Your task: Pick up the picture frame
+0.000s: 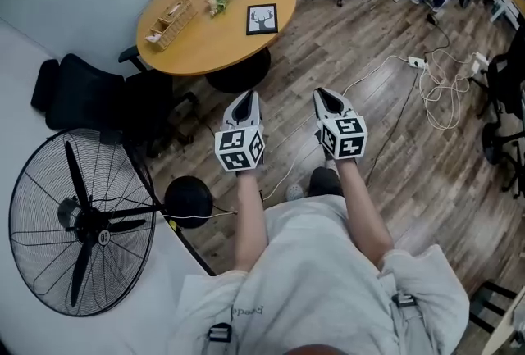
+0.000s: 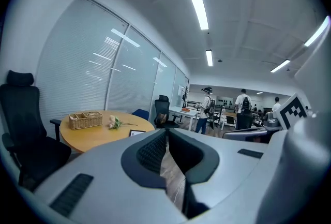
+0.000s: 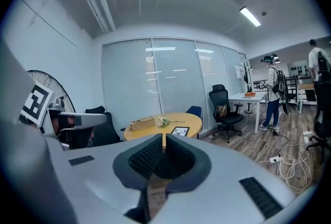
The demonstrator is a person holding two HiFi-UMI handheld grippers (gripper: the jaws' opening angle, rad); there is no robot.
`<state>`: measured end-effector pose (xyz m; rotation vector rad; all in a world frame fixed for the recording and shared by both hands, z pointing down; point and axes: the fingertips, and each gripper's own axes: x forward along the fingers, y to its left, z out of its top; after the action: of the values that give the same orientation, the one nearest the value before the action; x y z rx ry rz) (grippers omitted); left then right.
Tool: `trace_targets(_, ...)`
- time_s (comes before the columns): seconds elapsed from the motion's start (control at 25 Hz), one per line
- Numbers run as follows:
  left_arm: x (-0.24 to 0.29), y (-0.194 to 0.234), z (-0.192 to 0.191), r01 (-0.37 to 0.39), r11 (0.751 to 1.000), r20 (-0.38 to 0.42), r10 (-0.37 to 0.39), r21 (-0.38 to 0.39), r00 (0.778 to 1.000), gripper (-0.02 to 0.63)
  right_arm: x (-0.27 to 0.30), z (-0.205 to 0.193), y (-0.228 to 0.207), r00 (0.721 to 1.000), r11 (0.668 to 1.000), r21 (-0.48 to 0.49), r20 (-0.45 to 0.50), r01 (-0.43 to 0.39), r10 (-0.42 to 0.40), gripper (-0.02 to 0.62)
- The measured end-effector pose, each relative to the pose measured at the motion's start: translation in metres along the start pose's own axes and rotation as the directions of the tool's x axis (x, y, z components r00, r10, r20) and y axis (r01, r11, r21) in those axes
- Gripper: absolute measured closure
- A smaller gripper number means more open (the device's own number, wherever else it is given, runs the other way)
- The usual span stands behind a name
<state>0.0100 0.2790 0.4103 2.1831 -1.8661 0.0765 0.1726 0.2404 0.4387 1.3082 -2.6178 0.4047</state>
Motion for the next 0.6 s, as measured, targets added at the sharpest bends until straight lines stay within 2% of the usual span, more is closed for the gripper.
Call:
trace_targets(0.24, -0.005, 0.014, 0.001, -0.023, 1.000, 0.001, 0.023, -0.006, 1.000, 0.571, 0.004, 0.000, 0.012, 1.000, 1.000, -0.017, -0.010, -0.014, 0.014, 0.566)
trace_targets(0.36, -0.004, 0.019, 0.001, -0.035, 0.999, -0.005, 0.035, -0.009, 0.999, 0.505, 0.006, 0.002, 0.014, 1.000, 1.000, -0.024, -0.014, -0.011, 0.011, 0.560)
trace_targets(0.44, -0.003, 0.023, 0.002, -0.044, 0.999, -0.004, 0.044, -0.010, 0.999, 0.488, 0.008, 0.002, 0.013, 1.000, 1.000, -0.028, -0.020, -0.006, 0.005, 0.533)
trace_targets(0.48, -0.002, 0.024, 0.002, -0.046, 0.999, -0.005, 0.046, -0.010, 0.999, 0.480, 0.009, 0.002, 0.013, 1.000, 1.000, -0.030, -0.024, -0.002, 0.001, 0.493)
trace_targets(0.6, 0.001, 0.026, 0.001, -0.047, 0.999, -0.011, 0.047, -0.007, 0.999, 0.447, 0.009, -0.001, 0.009, 0.999, 1.000, -0.025, -0.034, 0.010, -0.011, 0.469)
